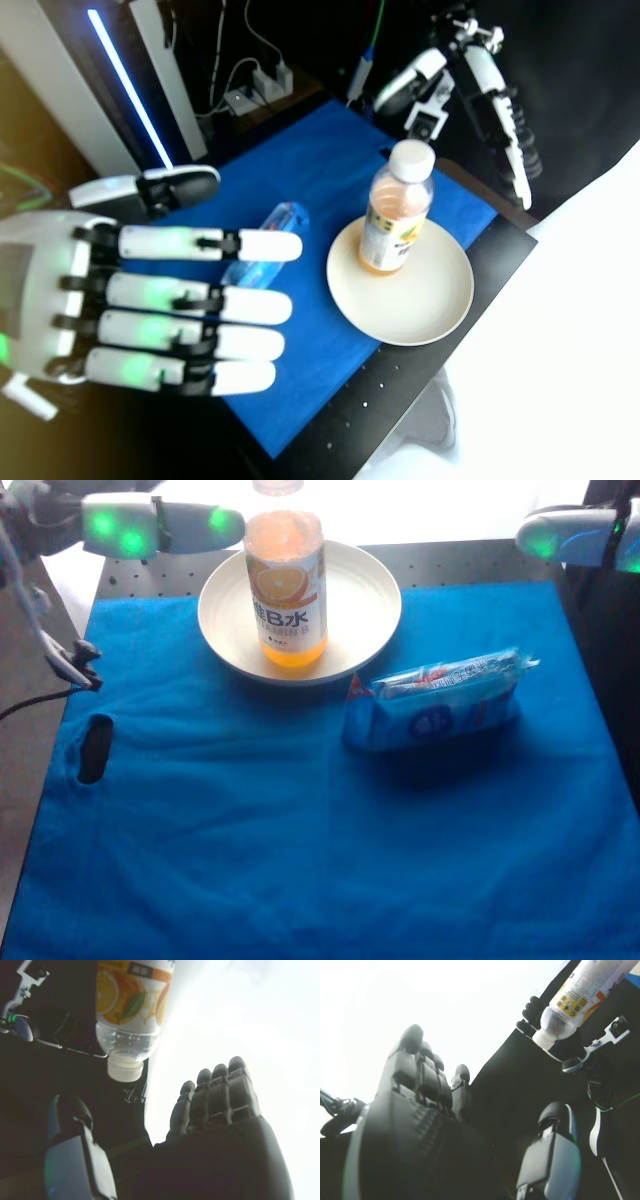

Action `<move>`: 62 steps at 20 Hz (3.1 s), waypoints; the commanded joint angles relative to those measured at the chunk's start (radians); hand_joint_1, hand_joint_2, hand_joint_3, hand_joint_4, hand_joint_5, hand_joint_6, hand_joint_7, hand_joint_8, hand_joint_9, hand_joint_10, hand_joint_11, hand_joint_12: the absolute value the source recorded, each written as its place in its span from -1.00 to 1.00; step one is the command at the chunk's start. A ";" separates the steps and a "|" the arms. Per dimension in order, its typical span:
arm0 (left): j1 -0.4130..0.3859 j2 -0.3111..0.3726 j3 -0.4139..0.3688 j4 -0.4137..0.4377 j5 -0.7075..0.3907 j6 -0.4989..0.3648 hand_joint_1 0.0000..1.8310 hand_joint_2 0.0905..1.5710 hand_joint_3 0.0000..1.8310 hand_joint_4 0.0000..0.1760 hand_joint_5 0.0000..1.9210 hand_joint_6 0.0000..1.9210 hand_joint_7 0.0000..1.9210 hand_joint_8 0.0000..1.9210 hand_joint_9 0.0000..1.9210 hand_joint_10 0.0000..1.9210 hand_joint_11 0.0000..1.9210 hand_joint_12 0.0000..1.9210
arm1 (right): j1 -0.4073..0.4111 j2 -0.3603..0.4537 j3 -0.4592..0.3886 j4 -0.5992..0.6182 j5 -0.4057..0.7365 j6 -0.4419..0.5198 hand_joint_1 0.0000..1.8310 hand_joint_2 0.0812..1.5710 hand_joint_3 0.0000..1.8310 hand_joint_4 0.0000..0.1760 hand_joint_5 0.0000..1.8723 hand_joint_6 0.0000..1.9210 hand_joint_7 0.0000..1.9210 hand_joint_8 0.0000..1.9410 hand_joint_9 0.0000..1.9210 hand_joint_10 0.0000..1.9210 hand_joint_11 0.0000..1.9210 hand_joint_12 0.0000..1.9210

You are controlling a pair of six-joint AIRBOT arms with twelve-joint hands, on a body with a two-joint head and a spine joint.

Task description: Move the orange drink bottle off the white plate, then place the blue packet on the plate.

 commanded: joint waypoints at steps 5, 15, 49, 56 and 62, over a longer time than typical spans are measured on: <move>-0.039 -0.029 0.023 0.003 -0.063 -0.031 -0.27 -0.08 -1.00 0.32 -1.00 -1.00 -0.96 -1.00 -1.00 -1.00 -1.00 -1.00 | 0.017 -0.004 0.004 0.012 0.125 0.009 -0.34 -0.06 -1.00 -0.09 -0.63 -1.00 -0.79 -1.00 -0.80 -1.00 -1.00 -0.29; -0.046 -0.109 0.078 0.004 -0.056 -0.060 -0.27 -0.21 -1.00 0.31 -1.00 -1.00 -0.97 -1.00 -1.00 -1.00 -1.00 -1.00 | 0.017 -0.005 0.001 0.012 0.136 0.009 -0.35 -0.01 -1.00 -0.34 -0.57 -1.00 -0.76 -1.00 -0.78 -1.00 -1.00 -0.32; -0.022 -0.204 0.167 -0.013 -0.125 -0.217 0.37 0.32 -1.00 -1.00 0.20 -0.21 0.03 0.01 -0.16 0.00 -0.40 0.38 | 0.017 -0.007 -0.007 0.013 0.163 0.009 -0.32 0.02 -1.00 -0.30 -0.51 -1.00 -0.73 -1.00 -0.79 -1.00 -1.00 -0.40; -0.030 -0.117 0.063 -0.014 -0.235 -0.243 0.31 0.47 -1.00 -1.00 -0.01 0.14 -0.25 0.13 -0.12 -0.73 -0.31 0.21 | 0.017 -0.007 -0.006 0.017 0.163 0.009 -0.36 0.03 -1.00 -0.46 -0.55 -1.00 -0.72 -0.99 -0.76 -0.99 -1.00 -0.25; 0.004 -0.020 -0.056 0.015 -0.318 -0.258 0.49 0.42 -1.00 -1.00 0.00 0.20 -0.16 0.19 -0.07 0.19 -0.13 0.24 | 0.017 -0.007 -0.006 0.023 0.163 0.009 -0.38 0.03 -1.00 -0.46 -0.55 -1.00 -0.70 -1.00 -0.73 -1.00 -1.00 -0.11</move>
